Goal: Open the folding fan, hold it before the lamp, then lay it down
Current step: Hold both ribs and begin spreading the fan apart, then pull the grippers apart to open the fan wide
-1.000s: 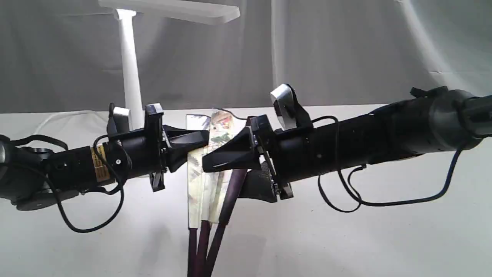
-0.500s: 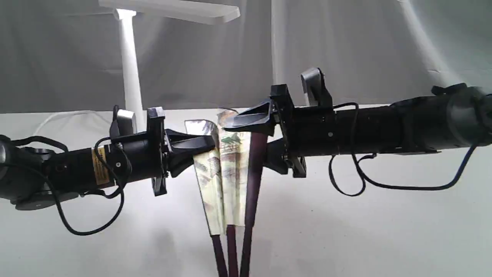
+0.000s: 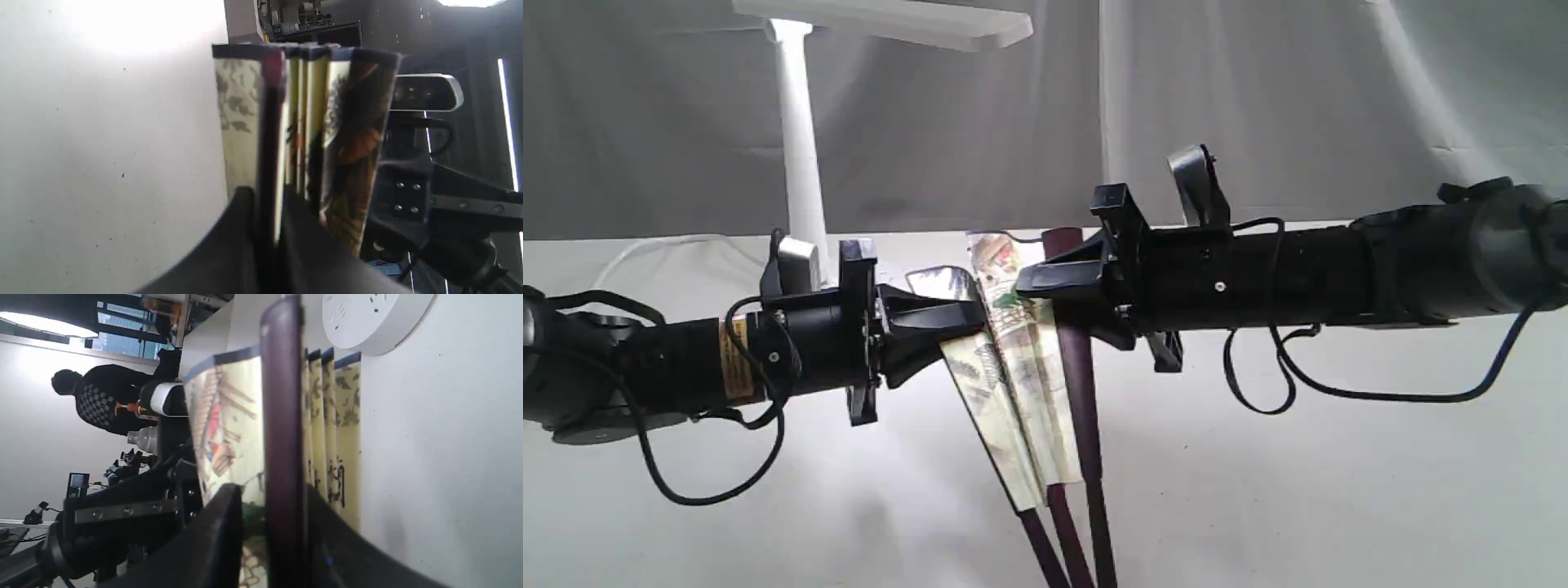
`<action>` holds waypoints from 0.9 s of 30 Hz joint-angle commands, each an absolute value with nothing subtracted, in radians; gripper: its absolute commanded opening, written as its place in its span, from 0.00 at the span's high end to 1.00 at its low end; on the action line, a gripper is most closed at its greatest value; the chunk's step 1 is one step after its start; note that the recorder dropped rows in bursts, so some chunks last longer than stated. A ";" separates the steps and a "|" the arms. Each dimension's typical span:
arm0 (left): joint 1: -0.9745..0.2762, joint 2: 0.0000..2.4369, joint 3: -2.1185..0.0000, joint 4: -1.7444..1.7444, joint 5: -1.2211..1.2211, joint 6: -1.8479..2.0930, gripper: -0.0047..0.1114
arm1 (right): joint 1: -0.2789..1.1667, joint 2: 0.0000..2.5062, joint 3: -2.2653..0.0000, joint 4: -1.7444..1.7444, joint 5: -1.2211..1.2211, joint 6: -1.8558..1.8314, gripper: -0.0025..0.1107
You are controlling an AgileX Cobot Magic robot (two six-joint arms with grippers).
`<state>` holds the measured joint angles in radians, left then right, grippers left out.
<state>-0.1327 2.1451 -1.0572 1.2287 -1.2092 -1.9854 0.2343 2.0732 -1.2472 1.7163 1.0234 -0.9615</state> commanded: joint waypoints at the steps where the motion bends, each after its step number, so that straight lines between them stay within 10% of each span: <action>1: -0.139 2.143 -1.058 1.290 -1.221 -2.006 0.96 | 0.231 2.063 -1.247 1.733 1.021 -1.015 0.87; 4: -0.139 2.143 -1.058 1.289 -1.221 -2.006 0.96 | 0.231 2.063 -1.247 1.690 1.023 -1.025 0.98; 27: -0.023 2.140 -1.058 1.401 -1.221 -2.064 0.96 | -0.011 2.063 -1.247 1.667 1.183 -0.988 0.98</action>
